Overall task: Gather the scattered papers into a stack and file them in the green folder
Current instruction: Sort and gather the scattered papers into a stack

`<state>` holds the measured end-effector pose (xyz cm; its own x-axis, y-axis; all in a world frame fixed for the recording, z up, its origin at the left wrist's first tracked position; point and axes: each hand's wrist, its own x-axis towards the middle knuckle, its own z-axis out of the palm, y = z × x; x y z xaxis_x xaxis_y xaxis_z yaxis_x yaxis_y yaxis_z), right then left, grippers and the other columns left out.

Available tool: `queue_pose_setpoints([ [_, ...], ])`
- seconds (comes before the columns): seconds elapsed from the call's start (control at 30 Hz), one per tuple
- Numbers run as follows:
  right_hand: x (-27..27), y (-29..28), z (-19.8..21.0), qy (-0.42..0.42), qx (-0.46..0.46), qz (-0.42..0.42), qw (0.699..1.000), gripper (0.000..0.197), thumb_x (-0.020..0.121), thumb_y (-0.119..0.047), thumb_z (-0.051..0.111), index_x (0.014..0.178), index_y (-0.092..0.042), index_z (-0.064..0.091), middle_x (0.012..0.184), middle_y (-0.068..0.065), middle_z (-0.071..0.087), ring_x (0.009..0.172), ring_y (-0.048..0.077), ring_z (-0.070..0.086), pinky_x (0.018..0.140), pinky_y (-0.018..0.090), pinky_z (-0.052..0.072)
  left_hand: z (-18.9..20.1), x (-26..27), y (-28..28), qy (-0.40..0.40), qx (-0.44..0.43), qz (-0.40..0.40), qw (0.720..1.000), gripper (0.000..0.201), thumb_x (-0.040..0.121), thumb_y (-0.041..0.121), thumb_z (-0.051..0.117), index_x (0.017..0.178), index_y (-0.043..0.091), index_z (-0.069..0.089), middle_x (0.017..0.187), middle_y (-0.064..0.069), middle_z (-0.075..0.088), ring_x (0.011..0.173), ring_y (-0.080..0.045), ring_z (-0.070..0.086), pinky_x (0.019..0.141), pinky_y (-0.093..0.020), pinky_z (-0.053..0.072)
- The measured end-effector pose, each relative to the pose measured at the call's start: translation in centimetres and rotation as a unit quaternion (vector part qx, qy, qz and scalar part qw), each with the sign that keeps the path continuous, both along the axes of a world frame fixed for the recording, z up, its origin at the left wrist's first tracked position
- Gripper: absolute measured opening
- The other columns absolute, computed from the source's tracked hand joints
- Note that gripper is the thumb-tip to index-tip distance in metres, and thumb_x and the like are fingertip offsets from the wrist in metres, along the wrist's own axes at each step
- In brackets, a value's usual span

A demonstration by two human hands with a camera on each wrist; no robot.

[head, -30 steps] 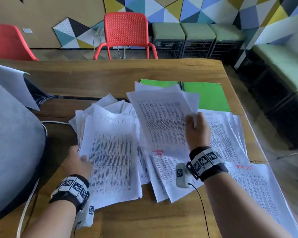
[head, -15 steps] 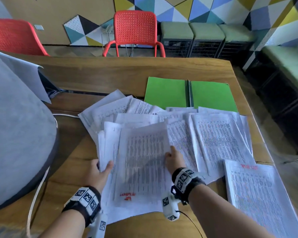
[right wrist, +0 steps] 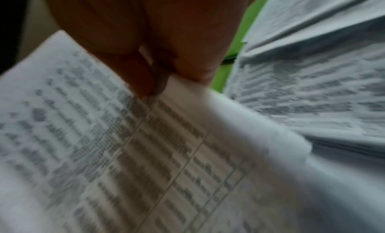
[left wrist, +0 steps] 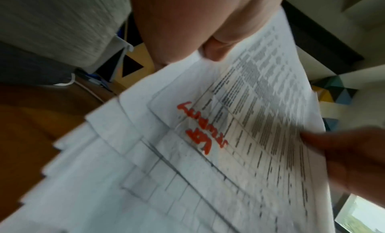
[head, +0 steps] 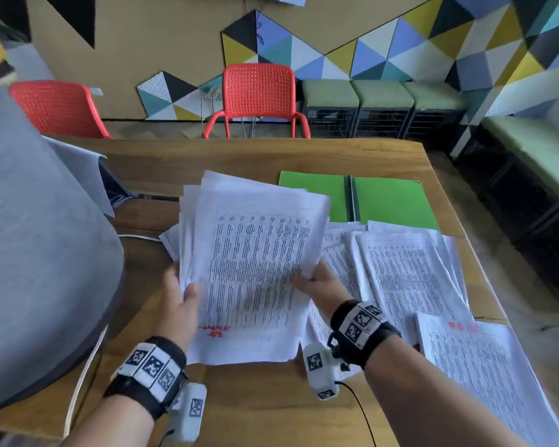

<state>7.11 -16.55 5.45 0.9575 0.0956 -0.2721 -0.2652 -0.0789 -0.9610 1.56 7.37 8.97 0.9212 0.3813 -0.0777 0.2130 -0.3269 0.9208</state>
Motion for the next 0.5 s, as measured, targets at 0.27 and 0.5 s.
queue_pose_setpoints([
  [0.27, -2.1, -2.4, 6.2, -0.18, 0.039, -0.093, 0.979, 0.052, 0.086, 0.009, 0.055, 0.103, -0.039, 0.051, 0.094, 0.003, 0.06, 0.081, 0.012, 0.061, 0.073, 0.036, 0.054, -0.9, 2.1, -4.0, -0.111, -0.127, -0.051, 0.984, 0.045, 0.099, 0.003, 0.042, 0.134, 0.029, 0.032, 0.122, 0.02, 0.053, 0.106, 0.01, 0.056, 0.092, -0.015, 0.04],
  [0.5, -3.5, -5.0, 5.6, -0.114, 0.02, -0.144, 0.983, 0.081, 0.081, 0.012, 0.059, 0.144, -0.024, 0.021, 0.118, 0.014, 0.057, 0.097, 0.012, 0.064, 0.086, 0.038, 0.055, -1.4, 2.4, -7.0, -0.033, -0.142, -0.081, 0.986, 0.045, 0.093, -0.005, 0.049, 0.123, 0.023, 0.033, 0.112, 0.009, 0.057, 0.1, 0.001, 0.057, 0.09, -0.023, 0.045],
])
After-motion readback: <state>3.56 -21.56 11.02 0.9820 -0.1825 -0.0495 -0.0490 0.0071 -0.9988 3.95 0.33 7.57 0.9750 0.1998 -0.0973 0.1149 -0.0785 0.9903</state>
